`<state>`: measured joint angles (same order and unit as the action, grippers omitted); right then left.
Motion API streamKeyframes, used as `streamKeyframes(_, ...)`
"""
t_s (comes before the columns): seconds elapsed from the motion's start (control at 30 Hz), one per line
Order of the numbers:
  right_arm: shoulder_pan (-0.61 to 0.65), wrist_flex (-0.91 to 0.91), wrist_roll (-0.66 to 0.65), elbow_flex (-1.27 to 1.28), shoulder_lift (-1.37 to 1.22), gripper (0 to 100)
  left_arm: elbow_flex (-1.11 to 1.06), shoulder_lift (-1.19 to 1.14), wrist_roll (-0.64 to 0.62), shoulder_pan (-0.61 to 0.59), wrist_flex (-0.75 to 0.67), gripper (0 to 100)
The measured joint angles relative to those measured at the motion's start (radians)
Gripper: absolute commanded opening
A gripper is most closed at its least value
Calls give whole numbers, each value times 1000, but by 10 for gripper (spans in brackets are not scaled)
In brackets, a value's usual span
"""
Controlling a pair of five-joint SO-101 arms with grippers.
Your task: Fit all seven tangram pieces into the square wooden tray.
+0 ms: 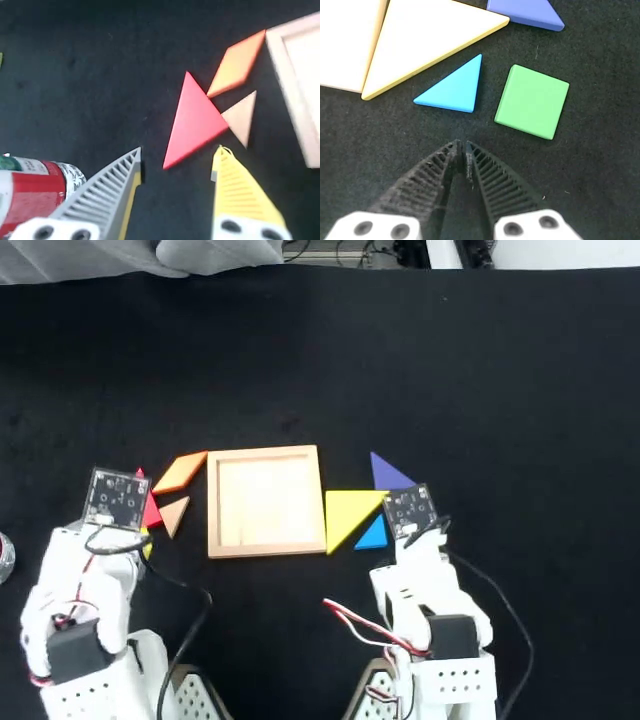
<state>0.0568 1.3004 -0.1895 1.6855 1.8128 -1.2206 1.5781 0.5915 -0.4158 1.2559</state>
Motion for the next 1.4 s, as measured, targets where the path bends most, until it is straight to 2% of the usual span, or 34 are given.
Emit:
streamKeyframes(0.2,0,0,0,0,0,12,318,-460,5,54,57,249)
streamKeyframes(0.37,0,0,0,0,0,12,425,-888,8,74,57,438)
streamKeyframes(0.5,0,0,0,0,0,12,471,-1123,14,69,-18,412)
streamKeyframes(0.67,0,0,0,0,0,12,482,-1249,160,12,-241,376)
streamKeyframes(0.8,0,0,0,0,0,12,480,-1298,245,-2,-327,376)
streamKeyframes(0.93,0,0,0,0,0,12,480,-1333,256,-2,-402,375)
streamKeyframes(1.13,0,0,0,0,0,12,480,-1409,258,-2,-425,375)
streamKeyframes(1.4,0,0,0,0,0,12,482,-1504,262,-6,-523,375)
